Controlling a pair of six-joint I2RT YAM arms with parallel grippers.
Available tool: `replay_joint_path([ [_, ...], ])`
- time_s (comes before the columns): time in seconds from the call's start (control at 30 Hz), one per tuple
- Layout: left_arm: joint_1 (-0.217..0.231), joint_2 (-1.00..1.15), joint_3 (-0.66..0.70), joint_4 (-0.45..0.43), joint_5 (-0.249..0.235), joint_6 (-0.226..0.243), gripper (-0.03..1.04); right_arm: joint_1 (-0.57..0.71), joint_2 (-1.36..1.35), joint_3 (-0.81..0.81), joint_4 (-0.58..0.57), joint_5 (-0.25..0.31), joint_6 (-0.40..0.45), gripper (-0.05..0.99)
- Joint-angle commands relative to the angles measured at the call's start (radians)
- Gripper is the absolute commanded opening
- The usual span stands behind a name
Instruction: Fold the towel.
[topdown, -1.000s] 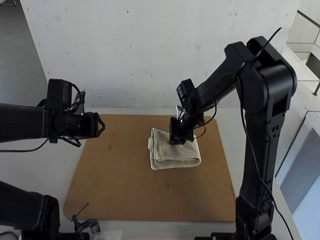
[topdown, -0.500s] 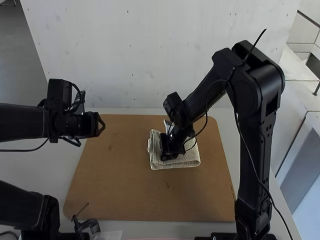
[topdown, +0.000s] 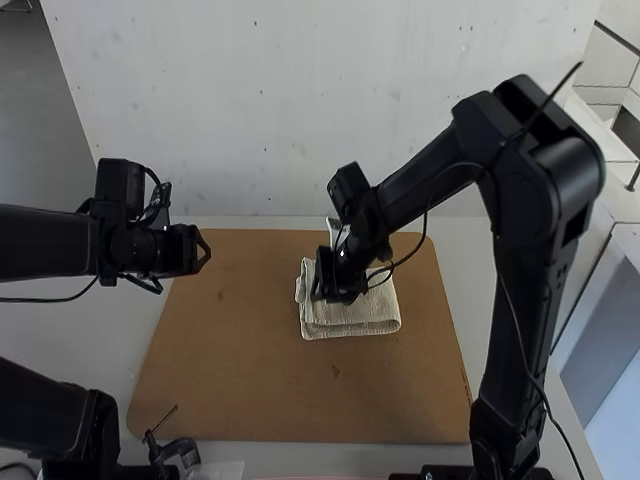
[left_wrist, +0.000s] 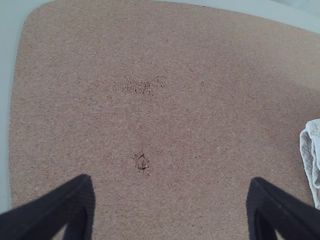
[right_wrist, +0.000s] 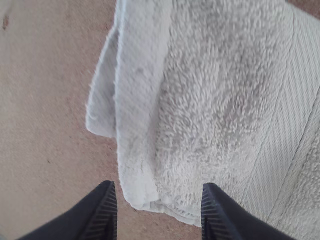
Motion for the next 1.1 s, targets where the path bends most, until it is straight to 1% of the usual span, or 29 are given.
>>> replay_joint_path([
  [0.0,0.007,-0.066,-0.017,0.014,0.017,0.014,0.65,-0.054,-0.112,0.024,0.050,0.077,0.050,0.35],
  [0.03,0.009,-0.088,-0.023,0.018,0.017,0.012,0.65,-0.070,-0.149,0.012,0.087,0.120,0.063,0.38],
  [0.1,0.009,-0.122,-0.036,0.041,0.008,0.009,0.65,-0.102,-0.207,-0.021,0.162,0.179,0.064,0.38],
  [0.13,0.010,-0.142,-0.046,0.063,0.001,0.009,0.65,-0.120,-0.253,-0.045,0.210,0.238,0.056,0.39],
  [0.17,0.012,-0.165,-0.057,0.080,-0.007,0.009,0.65,-0.145,-0.285,-0.064,0.239,0.261,0.053,0.39],
  [0.2,0.013,-0.177,-0.066,0.095,-0.012,0.009,0.65,-0.176,-0.311,-0.080,0.262,0.265,0.049,0.39],
  [0.23,0.013,-0.198,-0.086,0.116,-0.029,0.011,0.65,-0.203,-0.354,-0.108,0.289,0.291,0.027,0.39],
  [0.27,0.013,-0.220,-0.105,0.136,-0.030,0.015,0.65,-0.231,-0.388,-0.134,0.319,0.304,0.018,0.39],
  [0.3,0.012,-0.247,-0.129,0.163,-0.032,0.021,0.65,-0.266,-0.425,-0.166,0.357,0.303,0.007,0.39],
  [0.37,0.012,-0.284,-0.175,0.221,-0.053,0.023,0.57,-0.346,-0.508,-0.240,0.437,0.298,-0.028,0.39],
  [0.4,0.012,-0.293,-0.187,0.230,-0.058,0.023,0.57,-0.364,-0.528,-0.255,0.450,0.298,-0.049,0.39],
  [0.43,0.010,-0.297,-0.200,0.238,-0.062,0.023,0.57,-0.392,-0.552,-0.284,0.467,0.295,-0.089,0.39],
  [0.47,0.010,-0.298,-0.207,0.242,-0.062,0.021,0.57,-0.420,-0.572,-0.304,0.477,0.289,-0.108,0.41],
  [0.5,0.010,-0.309,-0.220,0.261,-0.064,0.021,0.57,-0.453,-0.591,-0.326,0.480,0.277,-0.120,0.45],
  [0.53,0.009,-0.320,-0.229,0.273,-0.075,0.023,0.57,-0.485,-0.604,-0.344,0.480,0.266,-0.121,0.45],
  [0.57,0.007,-0.333,-0.235,0.282,-0.082,0.023,0.57,-0.518,-0.621,-0.369,0.490,0.260,-0.143,0.47],
  [0.6,0.007,-0.349,-0.241,0.285,-0.082,0.024,0.57,-0.536,-0.637,-0.398,0.515,0.260,-0.166,0.51],
  [0.63,0.007,-0.370,-0.247,0.285,-0.085,0.034,0.57,-0.558,-0.658,-0.432,0.550,0.260,-0.181,0.53],
  [0.7,0.007,-0.409,-0.272,0.305,-0.090,0.063,0.57,-0.571,-0.700,-0.507,0.625,0.266,-0.220,0.54],
  [0.8,0.009,-0.467,-0.303,0.321,-0.111,0.097,0.57,-0.588,-0.743,-0.562,0.647,0.272,-0.235,0.58],
  [0.87,0.015,-0.513,-0.324,0.322,-0.114,0.101,0.57,-0.602,-0.782,-0.610,0.696,0.271,-0.237,0.58],
  [0.9,0.020,-0.542,-0.335,0.327,-0.125,0.101,0.57,-0.607,-0.801,-0.631,0.716,0.272,-0.243,0.58],
  [1.0,0.030,-0.637,-0.373,0.336,-0.128,0.106,0.57,-0.611,-0.861,-0.688,0.751,0.283,-0.249,0.58],
  [1.03,0.030,-0.668,-0.385,0.342,-0.130,0.118,0.57,-0.611,-0.879,-0.703,0.754,0.291,-0.249,0.58],
  [1.07,0.029,-0.691,-0.395,0.342,-0.130,0.144,0.57,-0.611,-0.891,-0.711,0.751,0.291,-0.249,0.58],
])
